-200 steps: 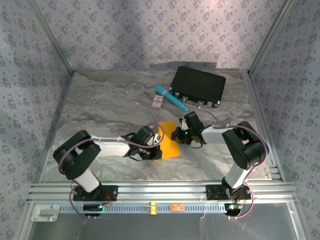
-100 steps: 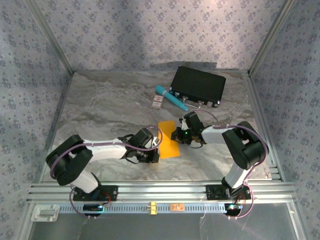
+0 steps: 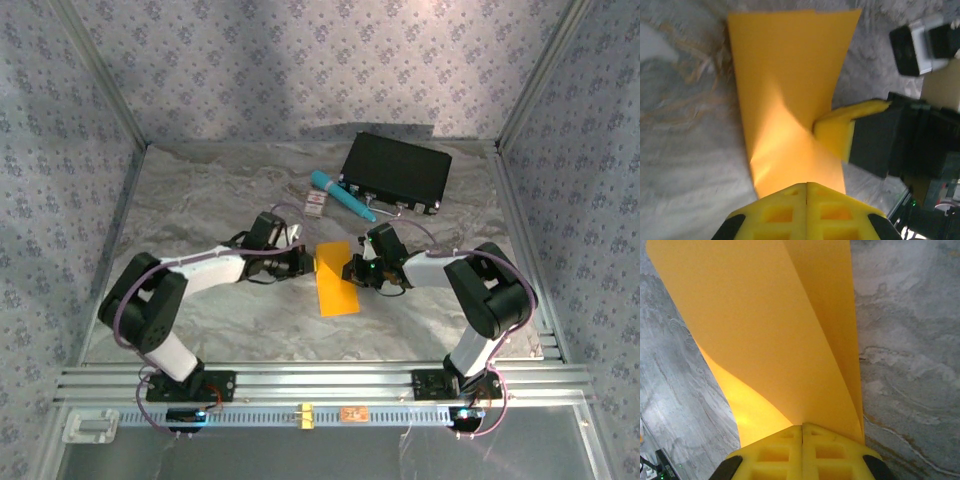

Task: Fold a paper plane with a square sheet of paper (pick it up from the middle)
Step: First fold the square sheet of paper in half at the center of the table.

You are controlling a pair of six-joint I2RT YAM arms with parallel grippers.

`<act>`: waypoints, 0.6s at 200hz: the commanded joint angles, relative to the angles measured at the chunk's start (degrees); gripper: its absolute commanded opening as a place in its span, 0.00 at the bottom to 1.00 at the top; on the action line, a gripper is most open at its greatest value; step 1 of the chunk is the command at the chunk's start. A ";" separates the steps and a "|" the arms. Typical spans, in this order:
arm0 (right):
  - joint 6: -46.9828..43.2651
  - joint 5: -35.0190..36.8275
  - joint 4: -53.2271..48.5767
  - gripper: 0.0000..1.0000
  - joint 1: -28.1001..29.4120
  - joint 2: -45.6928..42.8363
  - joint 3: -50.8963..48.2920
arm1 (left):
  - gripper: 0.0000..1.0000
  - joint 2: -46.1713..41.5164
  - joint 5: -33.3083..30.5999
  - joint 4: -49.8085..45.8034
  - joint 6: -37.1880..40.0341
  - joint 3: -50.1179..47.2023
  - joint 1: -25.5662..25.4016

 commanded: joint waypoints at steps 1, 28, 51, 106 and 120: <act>-0.22 4.31 -8.04 0.00 -0.36 1.85 -1.25 | 0.00 3.83 5.20 2.33 0.36 2.88 0.08; -0.24 4.53 -8.38 0.00 -0.35 1.51 -1.27 | 0.00 6.58 5.49 3.19 0.68 3.29 0.47; -0.03 4.54 -8.15 0.00 -0.23 1.50 -1.62 | 0.00 8.70 5.52 3.69 0.83 3.70 0.99; -0.01 4.31 -8.15 0.00 -0.23 1.72 -1.57 | 0.00 13.35 2.94 3.05 2.28 1.78 1.64; -0.01 4.33 -8.11 0.00 -0.25 1.68 -1.58 | 0.00 13.78 2.19 2.40 2.77 1.08 1.78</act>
